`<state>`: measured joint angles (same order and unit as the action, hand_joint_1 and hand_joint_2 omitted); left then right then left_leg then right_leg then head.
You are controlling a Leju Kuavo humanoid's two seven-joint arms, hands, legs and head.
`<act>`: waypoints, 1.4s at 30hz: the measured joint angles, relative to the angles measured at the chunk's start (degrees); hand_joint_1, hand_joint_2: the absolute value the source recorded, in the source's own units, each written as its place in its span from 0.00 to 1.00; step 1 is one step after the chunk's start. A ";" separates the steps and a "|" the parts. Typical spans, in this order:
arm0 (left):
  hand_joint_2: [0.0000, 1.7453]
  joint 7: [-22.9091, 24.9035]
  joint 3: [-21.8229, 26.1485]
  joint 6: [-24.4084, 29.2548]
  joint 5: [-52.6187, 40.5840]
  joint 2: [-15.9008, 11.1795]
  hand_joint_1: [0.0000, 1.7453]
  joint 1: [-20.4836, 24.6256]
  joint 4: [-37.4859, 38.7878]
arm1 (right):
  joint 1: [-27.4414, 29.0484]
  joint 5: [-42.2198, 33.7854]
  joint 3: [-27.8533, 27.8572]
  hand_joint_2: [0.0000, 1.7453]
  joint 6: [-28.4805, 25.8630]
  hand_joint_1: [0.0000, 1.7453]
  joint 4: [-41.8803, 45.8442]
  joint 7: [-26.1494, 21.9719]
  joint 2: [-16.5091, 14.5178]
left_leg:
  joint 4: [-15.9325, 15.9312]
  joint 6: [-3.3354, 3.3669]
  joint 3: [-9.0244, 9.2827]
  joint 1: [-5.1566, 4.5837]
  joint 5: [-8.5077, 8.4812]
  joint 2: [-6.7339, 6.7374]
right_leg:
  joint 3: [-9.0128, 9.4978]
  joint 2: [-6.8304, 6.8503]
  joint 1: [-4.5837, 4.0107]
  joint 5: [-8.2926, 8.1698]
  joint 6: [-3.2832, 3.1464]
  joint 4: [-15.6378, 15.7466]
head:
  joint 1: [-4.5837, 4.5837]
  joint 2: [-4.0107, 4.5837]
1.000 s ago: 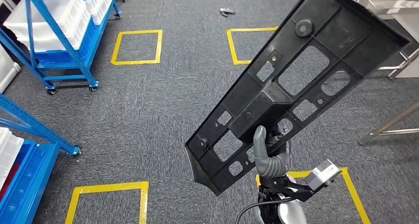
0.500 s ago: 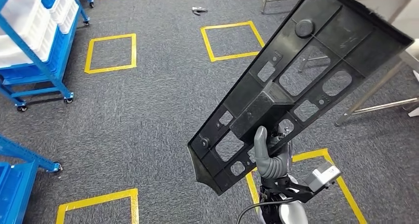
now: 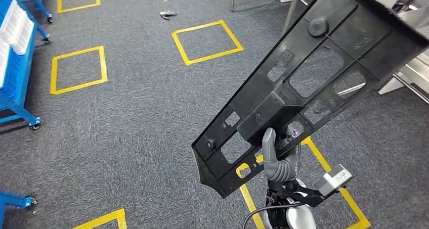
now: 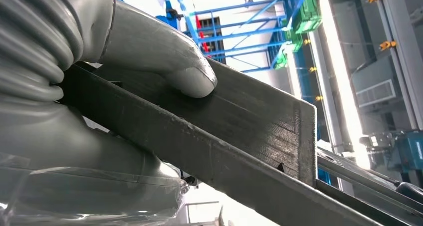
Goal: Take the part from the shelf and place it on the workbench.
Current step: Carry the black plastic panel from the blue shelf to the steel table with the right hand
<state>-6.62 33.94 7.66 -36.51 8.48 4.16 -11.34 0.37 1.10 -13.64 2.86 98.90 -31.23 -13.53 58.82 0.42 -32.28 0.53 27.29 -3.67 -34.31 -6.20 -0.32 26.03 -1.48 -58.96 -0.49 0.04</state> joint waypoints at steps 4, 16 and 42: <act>1.00 -0.05 0.01 0.01 -0.43 0.01 0.00 0.19 -0.04 | 0.12 0.11 0.00 1.00 -0.09 1.00 0.16 -0.03 -0.04 | -1.51 0.59 0.82 0.27 -0.57 1.95 | -0.78 0.61 0.06 0.51 1.39 -0.94 | 0.09 0.00; 1.00 0.01 0.01 0.03 -0.75 0.09 0.00 0.04 -0.09 | 0.04 0.25 -0.04 1.00 -0.52 1.00 0.33 -0.03 -0.11 | -2.18 -1.40 3.70 0.15 1.89 9.33 | -1.41 10.35 0.73 -0.92 2.12 -0.02 | 0.45 0.00; 1.00 -0.23 -0.29 -0.75 -2.98 0.30 0.00 -0.13 -0.15 | 0.28 0.25 -0.61 1.00 -2.94 1.00 0.95 -0.19 0.01 | -2.49 0.43 1.49 0.64 -0.60 6.25 | -5.89 6.45 1.72 3.81 3.36 -10.87 | 0.24 0.00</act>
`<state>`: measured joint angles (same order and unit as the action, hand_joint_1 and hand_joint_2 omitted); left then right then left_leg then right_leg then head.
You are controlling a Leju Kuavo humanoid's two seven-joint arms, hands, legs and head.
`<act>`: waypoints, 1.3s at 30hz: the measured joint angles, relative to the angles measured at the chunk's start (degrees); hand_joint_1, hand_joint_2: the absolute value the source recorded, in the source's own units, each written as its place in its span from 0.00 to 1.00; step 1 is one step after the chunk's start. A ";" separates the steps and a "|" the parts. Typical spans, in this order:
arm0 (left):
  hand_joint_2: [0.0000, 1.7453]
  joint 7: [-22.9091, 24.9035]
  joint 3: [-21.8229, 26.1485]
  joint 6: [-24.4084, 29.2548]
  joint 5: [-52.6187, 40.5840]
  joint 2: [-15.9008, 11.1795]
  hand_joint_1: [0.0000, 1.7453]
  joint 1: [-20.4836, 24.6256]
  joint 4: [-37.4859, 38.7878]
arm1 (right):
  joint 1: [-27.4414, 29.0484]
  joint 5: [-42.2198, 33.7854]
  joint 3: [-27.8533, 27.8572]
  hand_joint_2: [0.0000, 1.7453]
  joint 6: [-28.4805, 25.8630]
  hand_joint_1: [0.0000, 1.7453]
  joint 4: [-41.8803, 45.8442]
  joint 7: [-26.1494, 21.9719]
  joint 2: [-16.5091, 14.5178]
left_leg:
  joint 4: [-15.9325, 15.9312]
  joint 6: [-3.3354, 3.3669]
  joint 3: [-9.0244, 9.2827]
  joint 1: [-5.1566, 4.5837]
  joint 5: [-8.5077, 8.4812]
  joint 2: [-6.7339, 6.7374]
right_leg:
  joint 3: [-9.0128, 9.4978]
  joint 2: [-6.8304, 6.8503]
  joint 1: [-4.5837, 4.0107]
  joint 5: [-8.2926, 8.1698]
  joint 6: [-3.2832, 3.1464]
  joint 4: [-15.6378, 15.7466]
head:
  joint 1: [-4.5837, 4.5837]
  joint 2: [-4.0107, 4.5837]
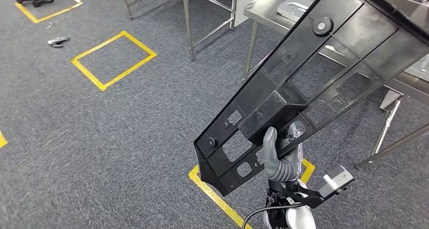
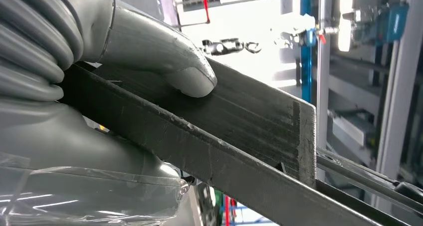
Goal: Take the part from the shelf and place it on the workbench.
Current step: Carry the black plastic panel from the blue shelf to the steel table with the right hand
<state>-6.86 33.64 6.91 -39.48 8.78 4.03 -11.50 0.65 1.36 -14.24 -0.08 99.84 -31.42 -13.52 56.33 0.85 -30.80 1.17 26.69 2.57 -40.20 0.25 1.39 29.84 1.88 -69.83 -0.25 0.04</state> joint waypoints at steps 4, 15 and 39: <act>1.00 0.02 0.01 0.11 -0.09 0.08 0.00 0.09 0.00 | -0.06 -0.07 -0.22 1.00 -0.15 1.00 0.07 -0.10 0.13 | 0.74 -1.33 0.87 -0.39 1.46 1.82 | 5.08 3.33 -0.53 -4.48 -0.57 10.89 | -0.04 0.00; 1.00 0.07 0.02 0.24 0.03 0.09 0.00 -0.06 0.00 | -0.12 -0.08 -0.89 1.00 -0.29 1.00 0.33 -0.63 0.16 | 16.04 -2.37 -6.85 -0.06 6.89 -2.28 | 5.79 -3.55 -0.89 -3.87 -3.15 11.20 | -0.14 0.00; 1.00 0.14 0.21 0.20 -0.36 0.18 0.00 0.60 -0.02 | -0.97 1.27 -1.45 1.00 -0.83 1.00 0.83 -0.94 0.64 | 1.83 -1.80 3.09 -0.68 5.04 1.19 | 4.91 1.09 -1.21 -5.01 -2.46 11.74 | 0.39 0.00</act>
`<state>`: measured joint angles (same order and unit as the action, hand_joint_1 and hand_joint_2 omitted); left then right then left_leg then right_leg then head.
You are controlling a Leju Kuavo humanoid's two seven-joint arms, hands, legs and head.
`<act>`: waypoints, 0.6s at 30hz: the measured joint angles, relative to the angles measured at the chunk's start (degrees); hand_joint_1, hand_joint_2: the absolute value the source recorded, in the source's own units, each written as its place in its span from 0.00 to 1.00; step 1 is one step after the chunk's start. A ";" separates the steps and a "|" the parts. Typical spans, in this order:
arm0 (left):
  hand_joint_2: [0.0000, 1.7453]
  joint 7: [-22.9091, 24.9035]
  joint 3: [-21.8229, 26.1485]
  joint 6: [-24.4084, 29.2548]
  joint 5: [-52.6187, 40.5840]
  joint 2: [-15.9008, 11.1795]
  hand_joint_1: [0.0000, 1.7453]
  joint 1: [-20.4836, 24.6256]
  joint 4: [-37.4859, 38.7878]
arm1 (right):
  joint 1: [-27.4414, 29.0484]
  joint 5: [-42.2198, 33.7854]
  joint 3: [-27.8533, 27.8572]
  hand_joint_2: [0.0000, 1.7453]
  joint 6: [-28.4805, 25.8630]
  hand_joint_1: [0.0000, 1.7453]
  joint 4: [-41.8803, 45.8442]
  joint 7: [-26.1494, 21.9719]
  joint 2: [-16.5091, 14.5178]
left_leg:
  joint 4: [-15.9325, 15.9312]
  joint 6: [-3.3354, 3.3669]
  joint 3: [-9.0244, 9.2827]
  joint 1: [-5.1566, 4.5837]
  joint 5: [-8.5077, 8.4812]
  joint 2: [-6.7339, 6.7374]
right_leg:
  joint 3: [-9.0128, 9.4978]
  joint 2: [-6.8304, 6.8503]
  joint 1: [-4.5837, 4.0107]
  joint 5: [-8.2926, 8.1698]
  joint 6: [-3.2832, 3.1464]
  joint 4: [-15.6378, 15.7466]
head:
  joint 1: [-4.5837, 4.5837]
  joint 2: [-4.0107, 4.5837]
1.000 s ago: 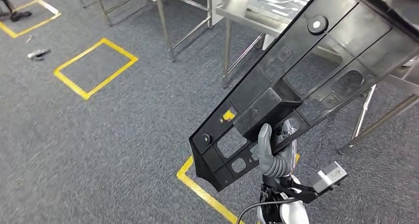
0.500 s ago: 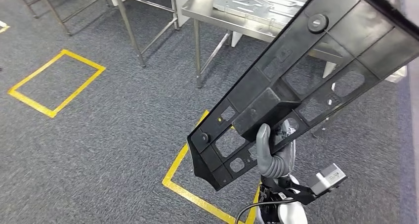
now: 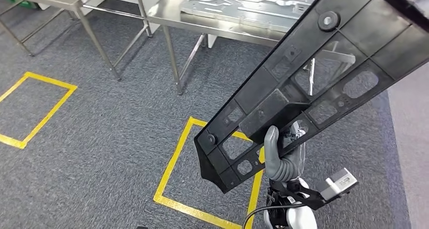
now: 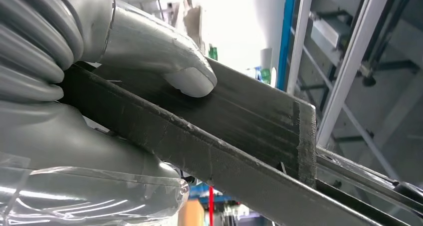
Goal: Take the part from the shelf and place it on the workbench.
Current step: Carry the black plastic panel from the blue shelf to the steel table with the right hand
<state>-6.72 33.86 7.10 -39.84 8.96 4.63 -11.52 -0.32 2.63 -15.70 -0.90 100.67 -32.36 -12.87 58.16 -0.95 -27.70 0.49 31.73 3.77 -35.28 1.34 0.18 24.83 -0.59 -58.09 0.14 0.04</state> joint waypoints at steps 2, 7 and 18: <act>1.00 -0.02 0.01 0.00 -0.01 0.00 0.00 -0.08 0.00 | -0.25 0.04 -0.09 1.00 0.01 1.00 -0.01 0.00 0.00 | 6.22 -0.26 -3.12 0.29 2.81 -2.55 | 0.48 -1.17 0.19 0.27 -0.61 0.31 | -0.13 0.00; 1.00 -0.08 0.02 0.00 0.01 0.00 0.00 -0.75 0.00 | -0.32 0.06 -0.26 1.00 0.01 1.00 -0.19 0.03 0.00 | 12.50 -0.61 -9.41 0.55 0.38 -3.48 | 1.88 -4.93 0.13 1.64 -0.68 -0.11 | -0.16 0.00; 1.00 -0.42 0.21 0.04 0.08 0.16 0.00 -0.62 0.00 | -0.88 0.04 -0.67 1.00 -0.01 1.00 -0.39 0.01 0.09 | -0.58 2.58 -2.15 0.54 -2.84 -4.55 | -2.05 -3.17 0.41 4.95 2.43 -9.28 | 0.35 0.00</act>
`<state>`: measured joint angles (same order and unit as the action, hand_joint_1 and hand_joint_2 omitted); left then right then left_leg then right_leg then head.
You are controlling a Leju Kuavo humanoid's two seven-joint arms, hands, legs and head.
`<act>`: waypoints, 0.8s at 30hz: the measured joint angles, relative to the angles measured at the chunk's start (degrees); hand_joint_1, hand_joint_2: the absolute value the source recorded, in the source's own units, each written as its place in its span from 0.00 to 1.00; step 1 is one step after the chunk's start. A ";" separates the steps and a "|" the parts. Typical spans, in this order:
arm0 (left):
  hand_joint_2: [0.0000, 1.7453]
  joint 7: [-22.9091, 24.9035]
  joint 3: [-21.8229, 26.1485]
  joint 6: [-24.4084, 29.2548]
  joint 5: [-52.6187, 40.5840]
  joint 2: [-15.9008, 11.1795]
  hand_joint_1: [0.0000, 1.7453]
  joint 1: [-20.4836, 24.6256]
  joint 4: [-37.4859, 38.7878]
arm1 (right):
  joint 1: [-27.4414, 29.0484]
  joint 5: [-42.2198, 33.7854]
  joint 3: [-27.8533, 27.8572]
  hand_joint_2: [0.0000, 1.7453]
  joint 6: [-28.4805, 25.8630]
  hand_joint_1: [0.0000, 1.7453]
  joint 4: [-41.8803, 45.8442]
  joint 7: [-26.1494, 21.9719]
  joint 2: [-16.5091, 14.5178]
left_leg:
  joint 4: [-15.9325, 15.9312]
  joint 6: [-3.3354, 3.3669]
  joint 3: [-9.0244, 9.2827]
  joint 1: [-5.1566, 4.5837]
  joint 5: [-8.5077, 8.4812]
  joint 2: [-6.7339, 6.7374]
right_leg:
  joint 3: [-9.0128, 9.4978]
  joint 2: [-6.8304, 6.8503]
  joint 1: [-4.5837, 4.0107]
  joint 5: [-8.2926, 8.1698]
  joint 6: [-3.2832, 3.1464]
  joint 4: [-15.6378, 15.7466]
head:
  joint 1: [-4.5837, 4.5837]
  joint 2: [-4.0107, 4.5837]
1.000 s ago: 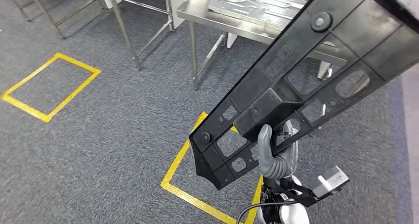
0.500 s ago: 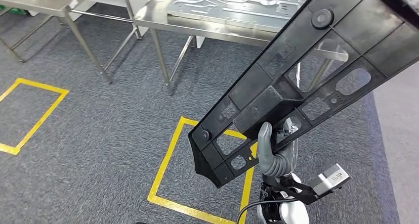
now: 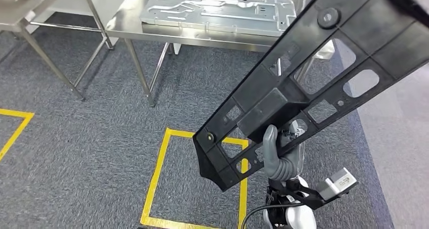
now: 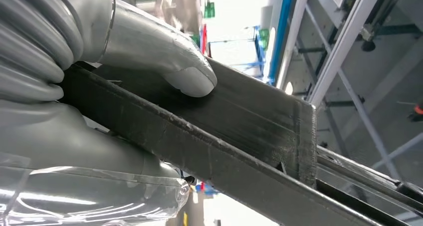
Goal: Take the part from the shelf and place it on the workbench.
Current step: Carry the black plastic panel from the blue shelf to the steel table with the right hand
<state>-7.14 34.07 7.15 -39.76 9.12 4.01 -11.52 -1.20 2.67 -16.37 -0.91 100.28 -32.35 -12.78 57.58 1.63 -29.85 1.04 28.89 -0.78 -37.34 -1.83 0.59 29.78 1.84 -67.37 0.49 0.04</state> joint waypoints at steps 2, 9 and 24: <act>1.00 -0.03 0.09 0.01 0.04 0.02 0.00 -0.15 0.00 | 0.03 0.01 -0.15 1.00 -0.01 1.00 -0.10 0.02 0.07 | 0.00 0.06 1.24 -0.09 1.08 1.27 | -4.71 1.14 0.04 1.39 0.28 -5.83 | 0.06 0.00; 1.00 0.10 0.21 0.19 0.34 0.27 0.00 -0.19 0.03 | 0.01 0.01 -0.26 1.00 -0.01 1.00 -0.35 0.06 0.29 | -1.16 -1.15 7.48 -0.49 5.89 5.16 | -4.05 5.63 -1.56 -8.98 -2.03 6.99 | 0.00 0.00; 1.00 0.31 1.19 0.55 0.46 0.35 0.00 -0.48 0.06 | -0.46 0.32 -0.58 1.00 0.14 1.00 -0.64 0.35 0.16 | 3.36 -1.83 -9.27 -0.72 -4.39 0.60 | 10.30 -2.91 -1.15 1.82 -3.17 9.05 | -0.21 0.00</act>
<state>-6.84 35.26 7.69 -39.29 9.47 3.52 -11.46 -1.66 2.99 -16.96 -0.77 99.64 -32.00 -12.62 60.94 -0.20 -39.12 0.32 24.50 -0.18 -27.04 -4.74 -0.55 31.59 -1.33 -58.32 0.27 0.04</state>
